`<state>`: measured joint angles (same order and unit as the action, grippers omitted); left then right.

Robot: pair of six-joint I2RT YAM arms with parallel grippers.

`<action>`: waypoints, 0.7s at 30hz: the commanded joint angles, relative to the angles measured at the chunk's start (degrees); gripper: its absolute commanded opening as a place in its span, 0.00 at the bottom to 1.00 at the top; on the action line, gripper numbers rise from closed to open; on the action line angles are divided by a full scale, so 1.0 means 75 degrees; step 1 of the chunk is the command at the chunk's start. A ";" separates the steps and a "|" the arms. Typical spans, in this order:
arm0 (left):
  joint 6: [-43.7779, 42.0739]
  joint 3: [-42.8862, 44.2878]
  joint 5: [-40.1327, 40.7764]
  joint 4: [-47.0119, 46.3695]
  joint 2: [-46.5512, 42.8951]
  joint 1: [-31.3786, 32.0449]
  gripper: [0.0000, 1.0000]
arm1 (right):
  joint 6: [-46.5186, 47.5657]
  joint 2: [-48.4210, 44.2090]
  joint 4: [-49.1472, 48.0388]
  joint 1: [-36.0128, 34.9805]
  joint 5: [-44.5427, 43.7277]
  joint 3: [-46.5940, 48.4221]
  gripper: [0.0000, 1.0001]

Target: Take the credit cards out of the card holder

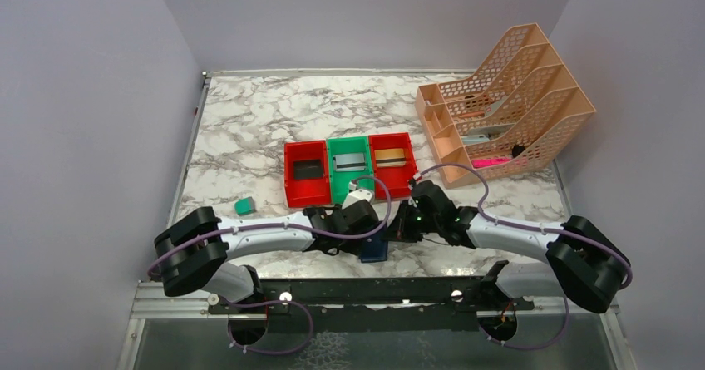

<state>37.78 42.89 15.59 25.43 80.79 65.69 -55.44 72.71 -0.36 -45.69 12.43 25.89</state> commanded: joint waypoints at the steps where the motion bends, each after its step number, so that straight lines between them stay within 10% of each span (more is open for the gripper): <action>1: 0.0242 -0.0210 0.0140 -0.0260 -0.0197 0.0024 0.55 | 0.0280 -0.0152 0.0405 0.0027 -0.0482 0.0098 0.06; 21: 0.0646 -0.0938 0.0023 -0.2200 -0.0544 0.0009 0.14 | 0.0355 0.0017 0.0302 0.0031 -0.0286 0.0124 0.12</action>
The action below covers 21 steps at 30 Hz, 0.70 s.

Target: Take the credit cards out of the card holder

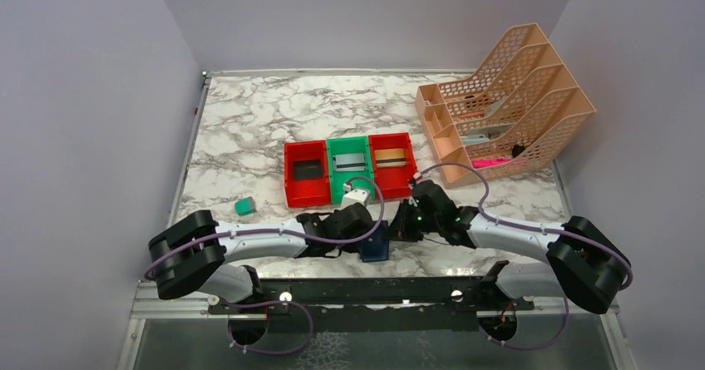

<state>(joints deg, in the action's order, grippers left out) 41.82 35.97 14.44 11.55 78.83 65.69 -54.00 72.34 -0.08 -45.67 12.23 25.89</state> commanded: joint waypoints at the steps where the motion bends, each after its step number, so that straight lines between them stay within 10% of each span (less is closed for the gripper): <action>1: 0.0101 -0.0023 0.0167 -0.0287 -0.0296 0.0000 0.10 | 0.0187 0.0067 0.0294 0.0030 -0.0257 0.0145 0.13; 11: -0.0022 -0.0108 -0.0206 -0.0179 -0.1022 0.0009 0.00 | 0.0679 -0.0069 0.1630 0.0033 -0.0946 0.0966 0.44; 21: -0.0068 0.0019 -0.0495 -0.0276 -0.1686 0.0007 0.00 | 0.1146 -0.0704 0.1563 0.0021 -0.0322 0.1100 0.55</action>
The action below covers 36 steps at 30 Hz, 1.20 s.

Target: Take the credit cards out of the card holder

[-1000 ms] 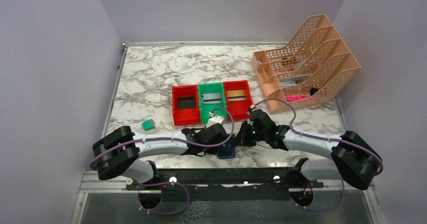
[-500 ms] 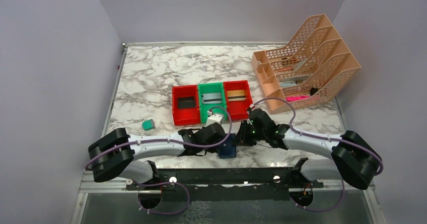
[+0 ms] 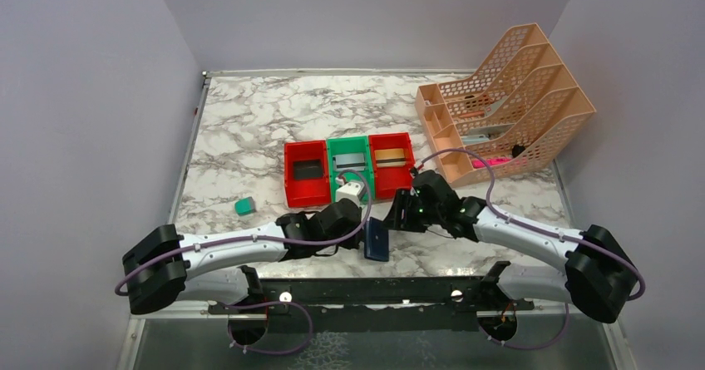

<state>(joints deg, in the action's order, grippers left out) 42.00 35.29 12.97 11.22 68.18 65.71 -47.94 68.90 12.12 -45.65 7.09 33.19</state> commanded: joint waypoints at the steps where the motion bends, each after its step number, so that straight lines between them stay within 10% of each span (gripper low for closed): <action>1: -0.0092 0.0121 -0.0346 -0.0271 -0.0286 0.0005 0.00 | 0.0334 -0.0266 -0.0191 0.0019 0.0555 0.0112 0.55; 22: -0.0080 0.0277 -0.0602 -0.0509 -0.0532 0.0009 0.00 | 0.0831 0.0673 0.0331 -0.0388 0.0738 0.0780 0.66; 36: -0.0025 0.0233 -0.0171 -0.0051 -0.1106 0.0006 0.00 | 0.0572 -0.0020 0.1085 -0.0406 -0.1048 0.0509 0.23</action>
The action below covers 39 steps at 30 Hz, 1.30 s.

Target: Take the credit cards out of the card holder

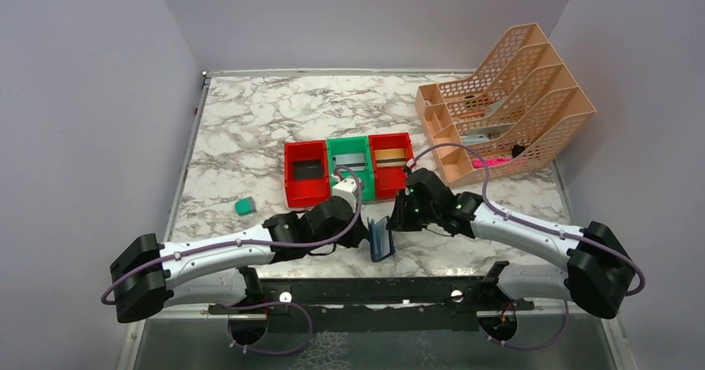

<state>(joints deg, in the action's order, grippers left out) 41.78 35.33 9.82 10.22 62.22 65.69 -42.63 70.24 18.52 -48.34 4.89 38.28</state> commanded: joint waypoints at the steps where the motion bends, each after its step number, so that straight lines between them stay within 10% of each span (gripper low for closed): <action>1: 0.0017 0.0223 0.0259 0.0090 -0.0345 0.0010 0.00 | -0.0191 -0.0176 0.0220 -0.0047 -0.0819 -0.0228 0.24; 19: 0.0279 0.0088 0.0649 0.0482 -0.0439 0.0010 0.00 | -0.0430 -0.0956 -0.1225 -0.0047 0.0332 -0.0950 0.42; 39: 0.1554 -0.0828 0.1433 0.1752 -0.1138 0.0013 0.00 | -0.0541 0.1235 -0.2374 -0.0047 0.1857 -0.0775 0.46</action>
<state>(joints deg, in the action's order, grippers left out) 51.27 29.45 18.68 21.32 53.67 65.69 -46.52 78.35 1.26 -48.34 18.15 31.33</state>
